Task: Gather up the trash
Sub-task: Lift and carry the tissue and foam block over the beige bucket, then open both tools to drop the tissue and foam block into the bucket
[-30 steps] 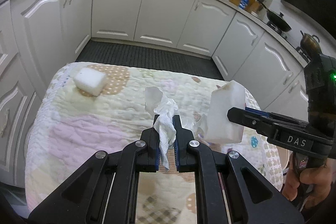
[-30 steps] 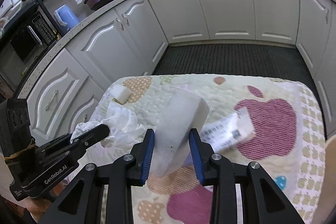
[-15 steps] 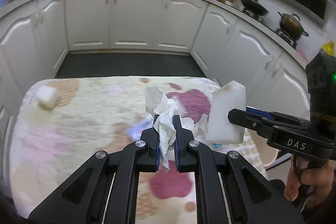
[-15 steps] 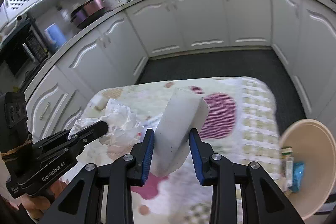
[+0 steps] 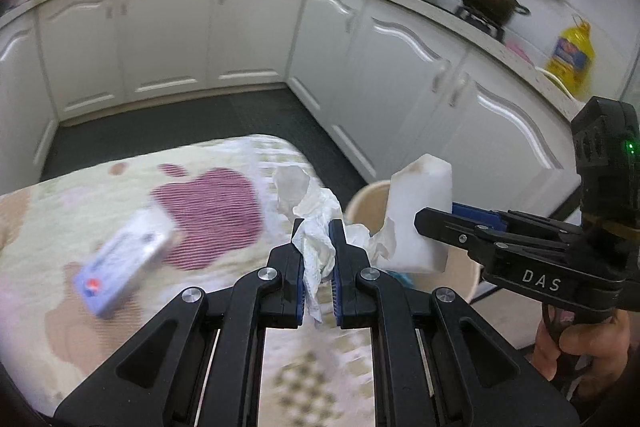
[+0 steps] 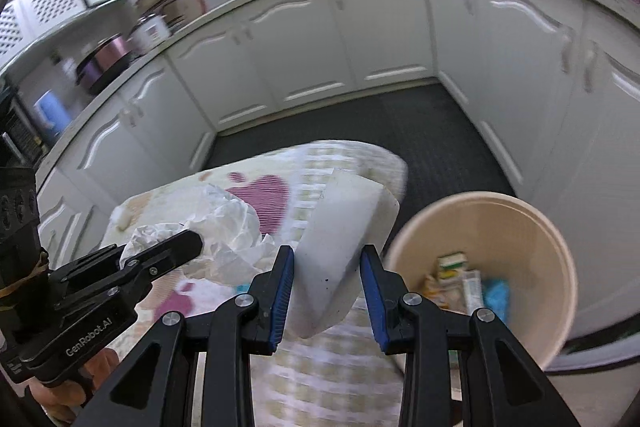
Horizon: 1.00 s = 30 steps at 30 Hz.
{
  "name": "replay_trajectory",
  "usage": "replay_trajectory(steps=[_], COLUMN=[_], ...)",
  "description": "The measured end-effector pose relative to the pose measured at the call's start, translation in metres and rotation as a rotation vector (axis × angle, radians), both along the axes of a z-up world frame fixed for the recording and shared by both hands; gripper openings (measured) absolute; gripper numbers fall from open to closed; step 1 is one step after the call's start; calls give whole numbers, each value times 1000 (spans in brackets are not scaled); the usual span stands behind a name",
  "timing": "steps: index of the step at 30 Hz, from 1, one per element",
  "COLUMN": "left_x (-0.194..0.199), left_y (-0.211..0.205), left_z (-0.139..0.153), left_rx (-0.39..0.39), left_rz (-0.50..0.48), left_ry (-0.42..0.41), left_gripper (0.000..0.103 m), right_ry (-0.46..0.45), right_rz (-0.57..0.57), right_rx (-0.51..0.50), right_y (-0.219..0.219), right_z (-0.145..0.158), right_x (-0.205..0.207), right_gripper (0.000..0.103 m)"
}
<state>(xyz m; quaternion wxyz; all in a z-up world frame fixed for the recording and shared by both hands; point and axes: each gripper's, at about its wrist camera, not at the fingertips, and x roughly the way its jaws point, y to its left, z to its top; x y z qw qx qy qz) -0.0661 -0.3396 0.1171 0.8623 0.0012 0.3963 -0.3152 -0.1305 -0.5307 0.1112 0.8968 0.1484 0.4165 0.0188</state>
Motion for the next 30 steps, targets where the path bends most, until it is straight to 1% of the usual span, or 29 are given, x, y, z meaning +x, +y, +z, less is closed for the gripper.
replay_trajectory(steps=[6, 10, 14, 18, 25, 30], left_x=[2, 6, 9, 9, 10, 14], left_y=[-50, -82, -109, -133, -152, -158], left_z=[-10, -20, -34, -52, -73, -83], left_rx=[4, 14, 17, 42, 81, 94], left_rz=[-81, -120, -147, -165, -180, -177], left_ry=[25, 60, 101, 132, 157, 172], left_gripper=[8, 7, 8, 8, 8, 8], right_ry=[31, 57, 96, 137, 201, 233], right_rz=[-76, -122, -160, -189, -217, -231], right_rx=[-7, -14, 5, 24, 43, 39], right_y=[-43, -68, -92, -109, -122, -125], right_z=[-12, -23, -40, -60, -92, -106], right_x=[-14, -21, -25, -27, -30, -27], right_gripper=[33, 33, 33, 33, 33, 33])
